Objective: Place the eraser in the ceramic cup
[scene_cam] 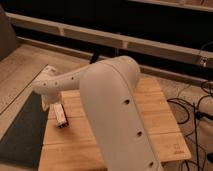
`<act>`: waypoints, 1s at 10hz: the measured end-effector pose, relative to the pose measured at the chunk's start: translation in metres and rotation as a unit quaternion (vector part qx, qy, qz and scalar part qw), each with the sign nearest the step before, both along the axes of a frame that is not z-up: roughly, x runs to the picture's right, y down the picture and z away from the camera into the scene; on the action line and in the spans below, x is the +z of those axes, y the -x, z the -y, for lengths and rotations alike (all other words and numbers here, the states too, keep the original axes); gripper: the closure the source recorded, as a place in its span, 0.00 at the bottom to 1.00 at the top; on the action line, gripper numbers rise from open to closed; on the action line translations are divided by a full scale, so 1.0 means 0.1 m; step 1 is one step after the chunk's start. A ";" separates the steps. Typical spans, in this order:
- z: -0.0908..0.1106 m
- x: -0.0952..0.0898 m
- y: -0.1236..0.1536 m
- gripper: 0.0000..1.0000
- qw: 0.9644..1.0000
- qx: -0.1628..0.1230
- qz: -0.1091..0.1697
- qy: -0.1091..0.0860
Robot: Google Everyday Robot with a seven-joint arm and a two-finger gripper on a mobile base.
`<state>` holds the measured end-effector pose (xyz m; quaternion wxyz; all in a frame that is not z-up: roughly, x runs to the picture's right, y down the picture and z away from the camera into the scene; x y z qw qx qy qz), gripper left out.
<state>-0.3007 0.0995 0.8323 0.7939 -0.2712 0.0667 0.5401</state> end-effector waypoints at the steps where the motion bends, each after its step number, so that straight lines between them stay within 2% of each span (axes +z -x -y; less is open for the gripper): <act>1: -0.05 0.04 0.00 0.35 1.000 -0.003 -0.005 0.003; 3: -0.20 0.17 0.00 0.35 1.000 -0.008 -0.021 0.016; 6: -0.32 0.29 -0.03 0.35 0.999 -0.006 -0.041 0.028; 10: -0.41 0.39 -0.10 0.35 0.997 -0.008 -0.071 0.029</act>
